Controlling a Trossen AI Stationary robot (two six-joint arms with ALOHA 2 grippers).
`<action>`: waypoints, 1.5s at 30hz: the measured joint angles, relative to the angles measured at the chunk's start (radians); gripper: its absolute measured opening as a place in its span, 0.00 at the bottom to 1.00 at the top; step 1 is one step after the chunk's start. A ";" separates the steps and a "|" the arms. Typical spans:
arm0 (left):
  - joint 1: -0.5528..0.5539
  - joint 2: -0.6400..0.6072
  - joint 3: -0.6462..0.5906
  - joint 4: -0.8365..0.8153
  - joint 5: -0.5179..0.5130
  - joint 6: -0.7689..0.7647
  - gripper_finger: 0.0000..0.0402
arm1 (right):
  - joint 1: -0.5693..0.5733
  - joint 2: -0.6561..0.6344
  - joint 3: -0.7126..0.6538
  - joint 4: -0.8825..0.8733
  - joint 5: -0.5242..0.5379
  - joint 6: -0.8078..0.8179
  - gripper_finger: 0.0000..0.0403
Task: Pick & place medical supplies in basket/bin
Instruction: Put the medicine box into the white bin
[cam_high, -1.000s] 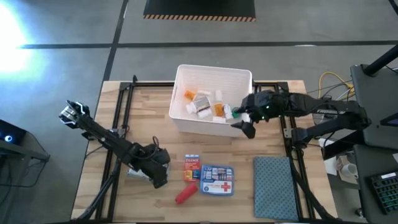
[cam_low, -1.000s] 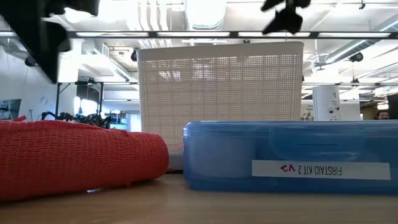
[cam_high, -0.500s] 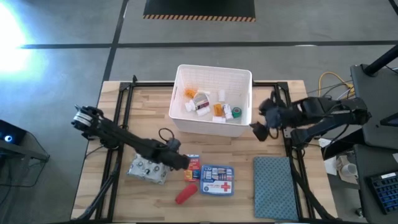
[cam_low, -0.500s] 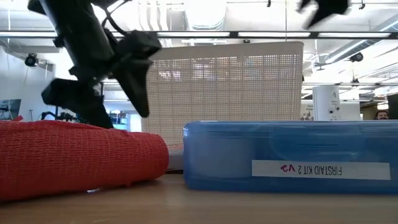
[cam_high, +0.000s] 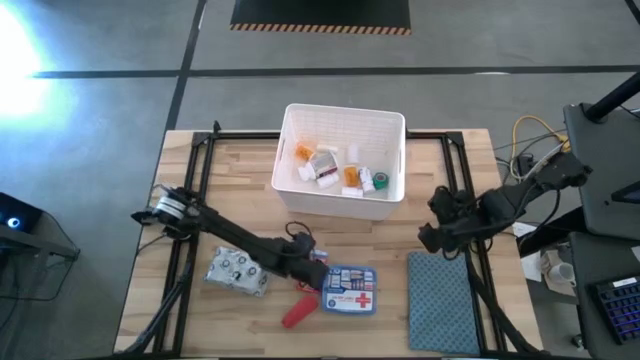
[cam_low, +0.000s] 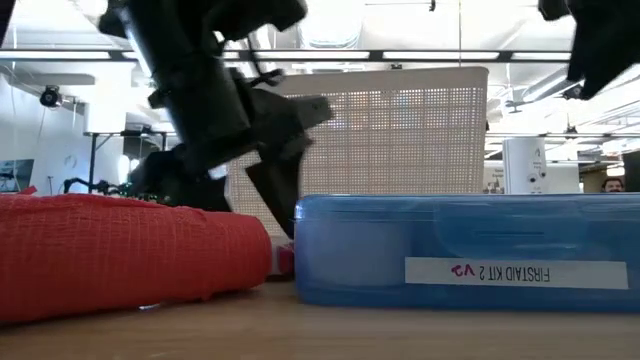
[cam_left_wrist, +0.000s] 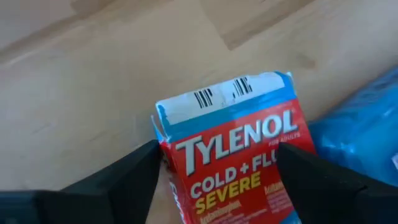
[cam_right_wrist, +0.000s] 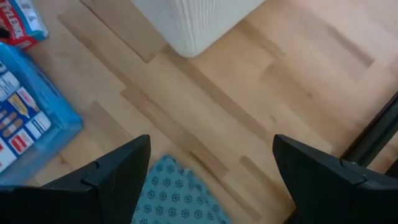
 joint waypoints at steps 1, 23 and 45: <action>0.000 0.012 0.020 -0.028 -0.001 0.000 0.70 | 0.011 0.000 -0.019 0.012 -0.001 0.016 0.81; -0.002 -0.115 0.094 -0.360 0.002 0.020 0.00 | 0.046 0.007 -0.145 0.184 0.003 0.019 0.81; 0.345 -0.431 0.639 -0.342 -0.617 1.011 0.00 | 0.027 -0.099 -0.134 0.215 0.168 -0.036 0.81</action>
